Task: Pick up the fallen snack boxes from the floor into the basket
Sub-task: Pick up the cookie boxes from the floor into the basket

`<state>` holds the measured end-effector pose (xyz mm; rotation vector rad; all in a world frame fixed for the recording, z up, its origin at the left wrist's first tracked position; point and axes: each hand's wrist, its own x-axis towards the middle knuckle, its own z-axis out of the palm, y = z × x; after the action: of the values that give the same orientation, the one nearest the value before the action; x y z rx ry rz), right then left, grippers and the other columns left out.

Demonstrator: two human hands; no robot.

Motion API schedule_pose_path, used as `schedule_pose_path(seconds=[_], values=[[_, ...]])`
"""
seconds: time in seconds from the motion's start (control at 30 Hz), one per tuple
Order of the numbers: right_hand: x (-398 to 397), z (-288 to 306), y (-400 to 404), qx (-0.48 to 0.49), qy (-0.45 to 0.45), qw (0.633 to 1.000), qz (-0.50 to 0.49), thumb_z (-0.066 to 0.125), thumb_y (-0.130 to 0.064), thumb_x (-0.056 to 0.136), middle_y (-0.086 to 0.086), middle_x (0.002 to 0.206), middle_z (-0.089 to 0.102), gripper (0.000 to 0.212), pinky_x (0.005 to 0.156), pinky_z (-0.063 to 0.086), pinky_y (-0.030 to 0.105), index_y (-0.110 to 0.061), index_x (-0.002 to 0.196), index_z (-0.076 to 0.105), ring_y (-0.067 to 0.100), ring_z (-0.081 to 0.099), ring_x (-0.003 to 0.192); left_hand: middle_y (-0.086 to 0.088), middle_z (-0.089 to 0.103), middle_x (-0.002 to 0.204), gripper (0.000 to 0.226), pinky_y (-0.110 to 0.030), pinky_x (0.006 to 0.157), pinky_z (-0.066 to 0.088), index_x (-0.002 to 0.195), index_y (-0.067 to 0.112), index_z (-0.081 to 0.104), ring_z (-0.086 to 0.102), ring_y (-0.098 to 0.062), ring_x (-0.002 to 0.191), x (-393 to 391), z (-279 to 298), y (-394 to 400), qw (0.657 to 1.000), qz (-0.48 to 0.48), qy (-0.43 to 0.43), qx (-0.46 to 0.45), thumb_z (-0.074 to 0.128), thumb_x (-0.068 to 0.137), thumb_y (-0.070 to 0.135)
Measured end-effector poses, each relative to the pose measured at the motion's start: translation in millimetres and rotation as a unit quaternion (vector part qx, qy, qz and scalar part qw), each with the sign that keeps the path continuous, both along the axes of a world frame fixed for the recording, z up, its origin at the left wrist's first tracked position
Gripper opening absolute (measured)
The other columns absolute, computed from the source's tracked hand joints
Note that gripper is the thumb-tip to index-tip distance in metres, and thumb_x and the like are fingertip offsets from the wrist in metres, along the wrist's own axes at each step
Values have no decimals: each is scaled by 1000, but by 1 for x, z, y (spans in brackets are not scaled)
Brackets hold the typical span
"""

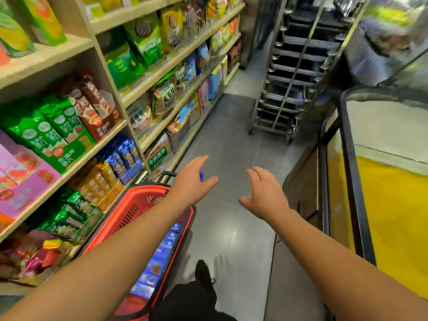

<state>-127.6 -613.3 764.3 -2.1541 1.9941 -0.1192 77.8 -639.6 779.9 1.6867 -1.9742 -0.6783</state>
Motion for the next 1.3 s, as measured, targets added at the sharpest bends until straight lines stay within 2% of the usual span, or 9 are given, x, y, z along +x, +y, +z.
schedule_pose_path(seconds=[0.1,0.37,0.63,0.87,1.07,1.23,1.3], values=[[-2,6,-41,-14,20,999,22,66,-48,85,7,156,29,85,119,23,35,-13,152,26,26,25,144,-1,38,151,69,-24,108,25,145,17,38,35,-17,138,0,-2,-35,1000,16,7,-4,66,86,36],[7,8,-147,1,32,998,50,66,-49,83,7,157,27,87,119,23,38,-14,152,26,28,24,144,1,37,152,69,-34,110,30,146,21,36,36,-19,138,16,-8,-133,998,52,20,19,64,86,41],[4,-8,-245,18,27,995,89,65,-48,83,6,156,27,85,119,24,35,-14,151,27,27,25,142,2,44,147,66,-32,109,32,144,22,41,41,-17,135,8,-19,-213,995,90,23,24,66,85,37],[-17,-30,-363,52,29,984,165,65,-50,85,7,160,21,88,120,17,36,-15,153,23,28,19,147,0,42,148,66,-30,107,32,144,20,40,40,-19,135,-14,-44,-290,984,168,29,52,67,86,35],[-33,-44,-458,103,39,960,257,65,-49,86,7,161,19,88,120,18,36,-15,154,21,27,18,147,1,34,153,69,-37,114,29,148,24,32,34,-20,139,-33,-56,-337,955,271,33,115,62,89,40],[-18,-54,-515,113,40,932,342,65,-48,86,9,152,34,80,115,22,32,-13,149,31,27,30,140,-1,40,150,67,-27,109,29,145,18,38,38,-19,137,-39,-64,-356,926,357,29,121,66,87,35],[2,-60,-538,132,43,914,381,59,-52,89,9,155,31,80,116,20,33,-13,151,28,27,28,142,-2,43,148,67,-26,108,30,144,16,41,41,-18,135,-33,-71,-365,906,401,47,126,69,85,32]])
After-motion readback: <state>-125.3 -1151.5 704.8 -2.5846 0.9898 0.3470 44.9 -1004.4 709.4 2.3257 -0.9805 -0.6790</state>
